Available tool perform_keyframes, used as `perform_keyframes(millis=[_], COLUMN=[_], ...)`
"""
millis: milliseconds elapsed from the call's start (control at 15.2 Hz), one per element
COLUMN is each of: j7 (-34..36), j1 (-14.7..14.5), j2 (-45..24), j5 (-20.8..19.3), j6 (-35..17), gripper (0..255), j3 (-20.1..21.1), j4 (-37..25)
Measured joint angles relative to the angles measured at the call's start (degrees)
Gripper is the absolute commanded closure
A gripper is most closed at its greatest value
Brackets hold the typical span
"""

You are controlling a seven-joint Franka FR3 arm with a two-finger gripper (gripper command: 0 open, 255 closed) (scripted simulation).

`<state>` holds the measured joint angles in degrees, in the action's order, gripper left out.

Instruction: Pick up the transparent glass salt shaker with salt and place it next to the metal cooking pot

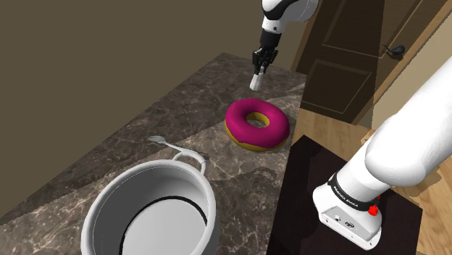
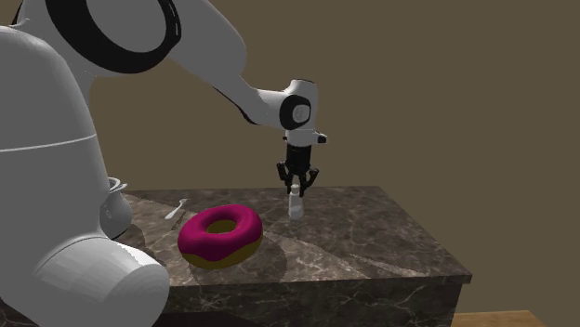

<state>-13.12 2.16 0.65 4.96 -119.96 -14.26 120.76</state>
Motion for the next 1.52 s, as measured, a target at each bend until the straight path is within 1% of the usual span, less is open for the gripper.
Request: perform_keyframes(millis=[396,1518], j7=[0.7,2.1], j1=[0.0,-0.1], j2=[1.6,3.9], j5=[-0.6,-1.5], j6=[4.2,17.1], gripper=[255,255], j3=[0.1,0.2], j4=[-2.7,-13.4])
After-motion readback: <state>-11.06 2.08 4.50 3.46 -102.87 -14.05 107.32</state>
